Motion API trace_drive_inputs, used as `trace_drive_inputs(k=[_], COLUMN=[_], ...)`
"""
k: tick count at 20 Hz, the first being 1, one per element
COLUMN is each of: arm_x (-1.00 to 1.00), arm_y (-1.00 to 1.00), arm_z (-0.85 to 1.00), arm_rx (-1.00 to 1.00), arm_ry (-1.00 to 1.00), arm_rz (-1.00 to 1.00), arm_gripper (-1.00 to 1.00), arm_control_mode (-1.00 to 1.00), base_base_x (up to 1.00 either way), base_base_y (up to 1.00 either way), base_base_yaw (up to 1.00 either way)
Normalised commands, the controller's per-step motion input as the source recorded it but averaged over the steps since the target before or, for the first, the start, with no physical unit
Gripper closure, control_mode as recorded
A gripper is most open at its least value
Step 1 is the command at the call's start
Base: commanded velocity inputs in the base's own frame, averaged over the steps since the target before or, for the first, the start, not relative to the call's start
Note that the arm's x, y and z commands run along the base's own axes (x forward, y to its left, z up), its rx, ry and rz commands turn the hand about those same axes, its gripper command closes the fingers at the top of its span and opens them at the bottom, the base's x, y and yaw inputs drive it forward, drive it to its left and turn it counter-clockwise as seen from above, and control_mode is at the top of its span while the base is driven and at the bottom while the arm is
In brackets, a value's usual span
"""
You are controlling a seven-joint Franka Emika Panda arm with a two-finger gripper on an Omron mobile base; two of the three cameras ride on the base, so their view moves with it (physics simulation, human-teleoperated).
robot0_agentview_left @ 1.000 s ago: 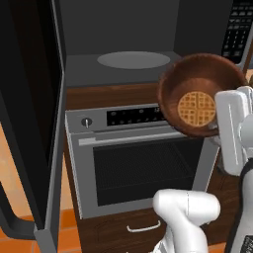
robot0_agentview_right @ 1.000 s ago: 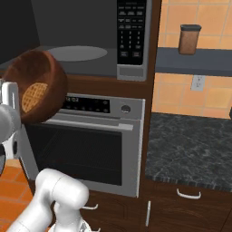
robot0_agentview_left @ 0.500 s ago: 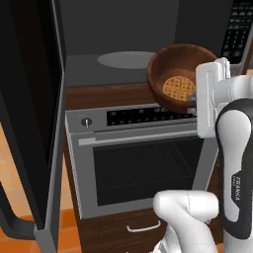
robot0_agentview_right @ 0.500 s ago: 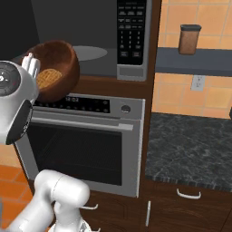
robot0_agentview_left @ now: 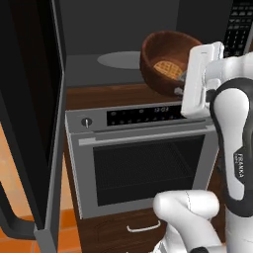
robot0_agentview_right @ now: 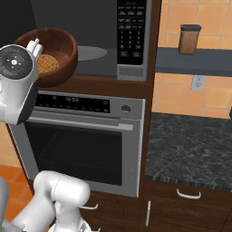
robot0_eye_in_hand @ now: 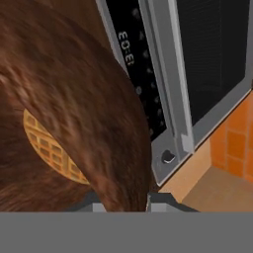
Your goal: Open the microwave, place the bowl with waffle inside the microwave, then close the microwave door and turn it on.
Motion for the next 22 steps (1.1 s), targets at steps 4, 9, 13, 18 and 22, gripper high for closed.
trace_drive_inputs(k=[4, 9, 13, 18, 22], arm_x=[0.68, 0.7, 0.69, 0.89, 0.87], arm_y=[0.43, 0.09, 0.0, 0.04, 0.0], arm_z=[0.19, 0.28, 0.23, 0.02, 0.0], arm_rx=[-0.01, -0.06, 0.0, 0.0, 0.0], arm_ry=[0.07, 0.01, 0.0, 0.05, 0.02], arm_rz=[0.0, 0.0, 0.0, 0.0, 0.0], arm_gripper=[1.0, 1.0, 1.0, 1.0, 1.0], arm_control_mode=[-1.0, -1.0, -1.0, -1.0, -1.0], base_base_x=[0.0, 0.0, 0.0, 0.0, 0.0], base_base_y=[0.0, 0.0, 0.0, 0.0, 0.0], base_base_yaw=[0.0, 0.0, 0.0, 0.0, 0.0])
